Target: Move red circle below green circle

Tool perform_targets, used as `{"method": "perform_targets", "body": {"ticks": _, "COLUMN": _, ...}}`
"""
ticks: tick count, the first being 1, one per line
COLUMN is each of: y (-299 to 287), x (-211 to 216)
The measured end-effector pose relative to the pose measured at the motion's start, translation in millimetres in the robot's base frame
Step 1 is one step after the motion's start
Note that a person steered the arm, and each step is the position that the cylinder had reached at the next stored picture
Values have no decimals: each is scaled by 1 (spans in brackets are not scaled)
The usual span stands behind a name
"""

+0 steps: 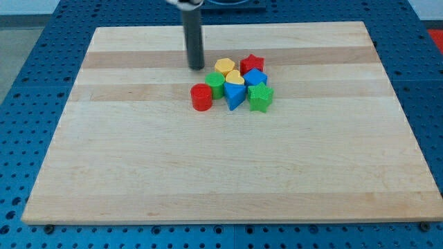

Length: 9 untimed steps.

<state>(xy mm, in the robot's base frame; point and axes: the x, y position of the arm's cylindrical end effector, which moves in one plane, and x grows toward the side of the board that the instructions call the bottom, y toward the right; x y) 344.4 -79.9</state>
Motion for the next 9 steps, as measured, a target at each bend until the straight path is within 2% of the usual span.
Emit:
{"method": "perform_targets", "body": {"ticks": 1, "y": -5, "x": 37}}
{"method": "perform_targets", "body": {"ticks": 3, "y": -5, "x": 57}}
{"method": "perform_targets", "body": {"ticks": 6, "y": -3, "x": 68}}
{"method": "perform_targets", "body": {"ticks": 7, "y": 4, "x": 58}}
{"method": "perform_targets", "body": {"ticks": 9, "y": -20, "x": 81}}
